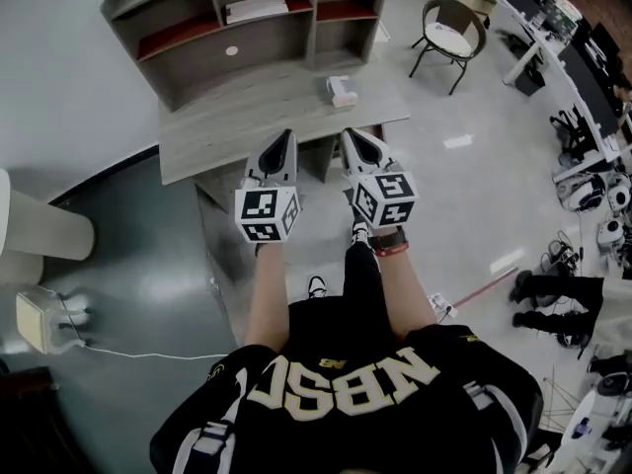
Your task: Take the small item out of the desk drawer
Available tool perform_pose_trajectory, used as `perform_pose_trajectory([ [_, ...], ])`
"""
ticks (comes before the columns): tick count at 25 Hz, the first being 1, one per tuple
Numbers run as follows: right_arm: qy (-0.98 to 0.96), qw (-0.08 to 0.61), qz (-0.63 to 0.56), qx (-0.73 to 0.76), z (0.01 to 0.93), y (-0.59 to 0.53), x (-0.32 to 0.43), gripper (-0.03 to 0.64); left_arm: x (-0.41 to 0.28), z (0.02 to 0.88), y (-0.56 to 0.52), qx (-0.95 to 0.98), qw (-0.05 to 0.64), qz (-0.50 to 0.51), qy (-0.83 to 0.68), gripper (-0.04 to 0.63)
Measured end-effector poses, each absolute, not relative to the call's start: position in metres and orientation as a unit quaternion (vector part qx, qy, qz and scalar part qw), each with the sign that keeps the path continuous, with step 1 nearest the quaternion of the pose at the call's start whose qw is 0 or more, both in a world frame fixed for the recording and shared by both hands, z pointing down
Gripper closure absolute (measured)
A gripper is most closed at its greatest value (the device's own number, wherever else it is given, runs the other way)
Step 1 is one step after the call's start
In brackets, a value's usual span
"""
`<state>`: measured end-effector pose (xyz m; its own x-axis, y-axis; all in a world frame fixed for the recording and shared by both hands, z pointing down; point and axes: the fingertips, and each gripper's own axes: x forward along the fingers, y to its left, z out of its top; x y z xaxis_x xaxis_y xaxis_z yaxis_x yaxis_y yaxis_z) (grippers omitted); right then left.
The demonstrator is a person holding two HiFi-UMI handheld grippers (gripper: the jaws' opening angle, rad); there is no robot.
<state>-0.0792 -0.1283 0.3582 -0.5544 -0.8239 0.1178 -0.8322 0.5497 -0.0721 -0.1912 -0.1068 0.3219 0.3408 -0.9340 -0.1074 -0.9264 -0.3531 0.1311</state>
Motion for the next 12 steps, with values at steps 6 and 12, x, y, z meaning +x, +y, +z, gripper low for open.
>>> perform_pose_trajectory([
  [6, -0.891, 0.042, 0.065, 0.447, 0.369, -0.162, -0.096, 0.609, -0.205, 0.331, -0.136, 0.806, 0.029, -0.081, -0.586, 0.581],
  [12, -0.894, 0.050, 0.076, 0.438, 0.380, -0.197, -0.093, 0.608, -0.203, 0.342, -0.169, 0.804, 0.038, -0.073, -0.590, 0.581],
])
